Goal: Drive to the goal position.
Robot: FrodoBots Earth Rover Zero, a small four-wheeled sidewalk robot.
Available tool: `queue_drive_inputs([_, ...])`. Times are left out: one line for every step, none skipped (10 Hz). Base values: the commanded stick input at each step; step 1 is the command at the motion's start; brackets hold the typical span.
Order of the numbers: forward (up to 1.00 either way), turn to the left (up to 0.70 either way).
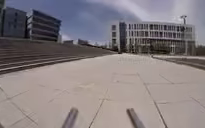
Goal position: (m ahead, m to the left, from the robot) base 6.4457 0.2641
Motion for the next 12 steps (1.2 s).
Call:
queue_drive_inputs([0.50,0.00])
queue_drive_inputs([0.50,0.00])
queue_drive_inputs([0.50,0.00])
queue_drive_inputs([0.50,0.00])
queue_drive_inputs([0.50,0.00])
queue_drive_inputs([0.50,0.00])
queue_drive_inputs([0.50,0.00])
queue_drive_inputs([0.50,0.00])
queue_drive_inputs([0.50,0.00])
queue_drive_inputs([0.50,0.00])
queue_drive_inputs([0.50,0.00])
queue_drive_inputs([0.50,0.00])
